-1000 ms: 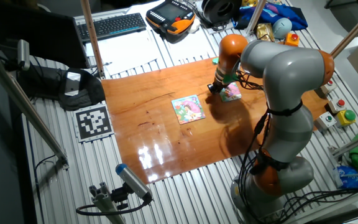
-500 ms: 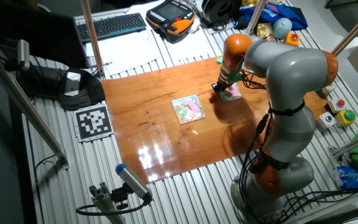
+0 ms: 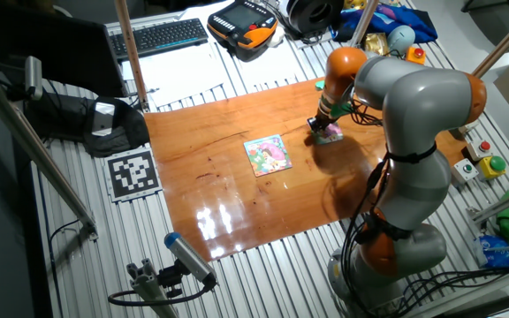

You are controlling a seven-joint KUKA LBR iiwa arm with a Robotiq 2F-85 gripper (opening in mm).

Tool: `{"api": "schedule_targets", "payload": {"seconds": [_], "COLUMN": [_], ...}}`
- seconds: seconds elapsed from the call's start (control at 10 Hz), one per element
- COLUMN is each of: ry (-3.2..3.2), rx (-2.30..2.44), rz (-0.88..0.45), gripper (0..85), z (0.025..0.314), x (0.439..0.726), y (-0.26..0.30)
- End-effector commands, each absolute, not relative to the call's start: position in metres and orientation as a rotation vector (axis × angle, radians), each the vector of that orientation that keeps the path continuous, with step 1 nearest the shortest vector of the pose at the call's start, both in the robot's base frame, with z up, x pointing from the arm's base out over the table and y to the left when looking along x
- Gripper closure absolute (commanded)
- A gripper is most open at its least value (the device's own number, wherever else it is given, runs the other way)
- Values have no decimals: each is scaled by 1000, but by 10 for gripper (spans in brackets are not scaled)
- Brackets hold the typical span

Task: Assemble one piece of a puzzle

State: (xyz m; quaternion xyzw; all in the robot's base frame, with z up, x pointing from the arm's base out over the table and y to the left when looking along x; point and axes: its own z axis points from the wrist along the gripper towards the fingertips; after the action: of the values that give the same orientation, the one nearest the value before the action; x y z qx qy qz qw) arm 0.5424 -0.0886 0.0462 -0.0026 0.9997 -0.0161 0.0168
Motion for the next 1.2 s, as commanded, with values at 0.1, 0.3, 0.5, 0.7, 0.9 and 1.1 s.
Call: {"api": "schedule_targets", "payload": {"seconds": [0.1,0.3,0.5,0.7,0.9,1.1], "ry": [3105,3111,3114,3114,3114,3114], "rx": [-2,15,30,37,49,54], "rz": [-47,-47,-47,-47,-52,-45], "gripper": [850,850,850,850,850,850], "z": [45,44,42,41,41,37], "x": [540,536,533,530,529,527], "y": [-94,-99,-102,-104,-106,-107]}}
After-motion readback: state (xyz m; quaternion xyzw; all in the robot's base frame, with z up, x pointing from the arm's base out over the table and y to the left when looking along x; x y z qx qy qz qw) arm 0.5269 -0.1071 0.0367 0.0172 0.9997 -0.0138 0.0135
